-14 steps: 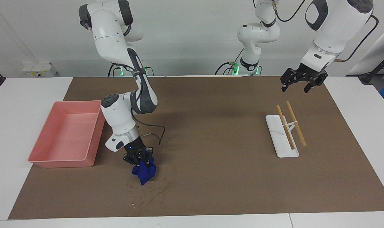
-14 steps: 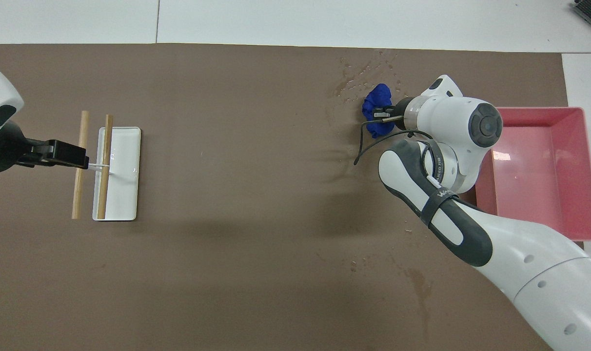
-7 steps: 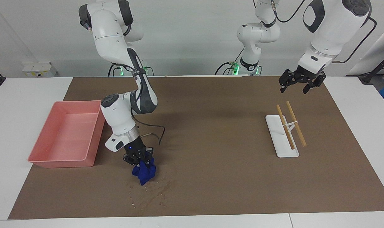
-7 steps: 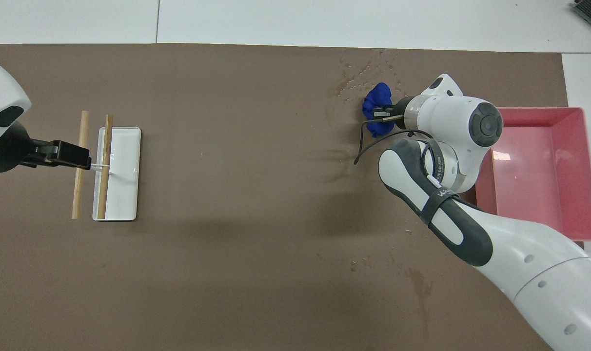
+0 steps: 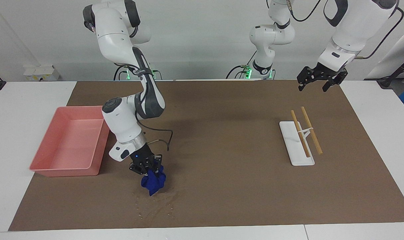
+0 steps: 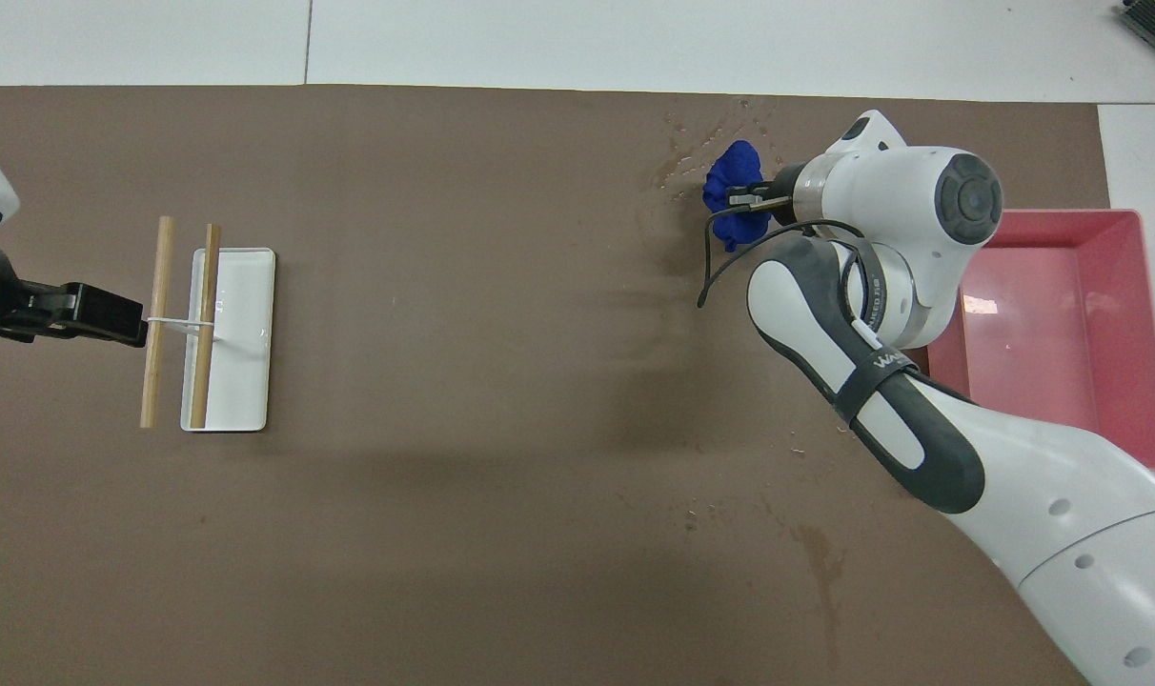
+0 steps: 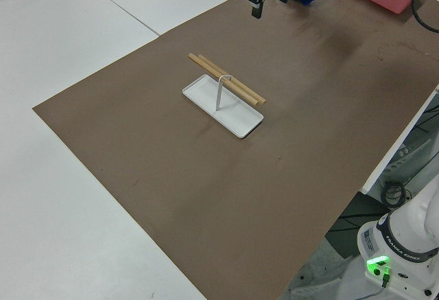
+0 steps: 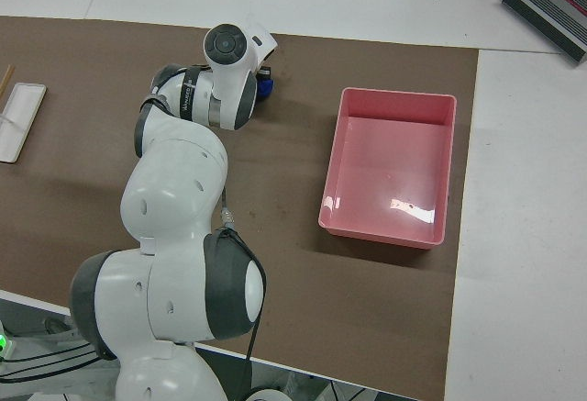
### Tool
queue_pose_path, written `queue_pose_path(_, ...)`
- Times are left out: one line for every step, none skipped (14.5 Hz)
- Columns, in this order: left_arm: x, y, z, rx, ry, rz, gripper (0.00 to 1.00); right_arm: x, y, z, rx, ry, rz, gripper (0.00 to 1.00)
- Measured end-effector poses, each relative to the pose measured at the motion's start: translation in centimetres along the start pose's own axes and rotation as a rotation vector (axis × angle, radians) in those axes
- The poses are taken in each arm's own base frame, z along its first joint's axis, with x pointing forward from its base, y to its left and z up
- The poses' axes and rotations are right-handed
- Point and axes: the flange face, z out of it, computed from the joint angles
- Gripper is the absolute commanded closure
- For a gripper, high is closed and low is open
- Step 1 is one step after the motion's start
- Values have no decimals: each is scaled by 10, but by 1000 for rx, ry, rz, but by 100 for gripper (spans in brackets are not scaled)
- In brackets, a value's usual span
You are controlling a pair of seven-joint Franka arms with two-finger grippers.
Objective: Wipe water with towel using both arms
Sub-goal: 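Wipe the towel across the water spill with the right gripper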
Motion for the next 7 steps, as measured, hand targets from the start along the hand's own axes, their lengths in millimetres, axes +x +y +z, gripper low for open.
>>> queue_pose_path(-1,1,1,0,-8,2,0,6,-2,-4,-1,4,-11,100)
queue_pose_path(-1,3,3,0,-18,4,0,10,-2,-4,-9,8,-25,100)
queue_pose_path(-2,3,6,0,-30,6,0,11,-1,-1,-14,10,-32,100)
queue_pose_path(-2,4,8,0,-35,6,0,12,1,3,-17,18,-39,100)
queue_pose_path(-2,3,8,0,-36,6,0,14,5,8,-21,35,-50,100)
queue_pose_path(-2,3,8,0,-36,6,0,14,8,13,-26,50,-56,100)
queue_pose_path(-2,3,8,0,-37,6,0,14,11,19,-29,59,-60,100)
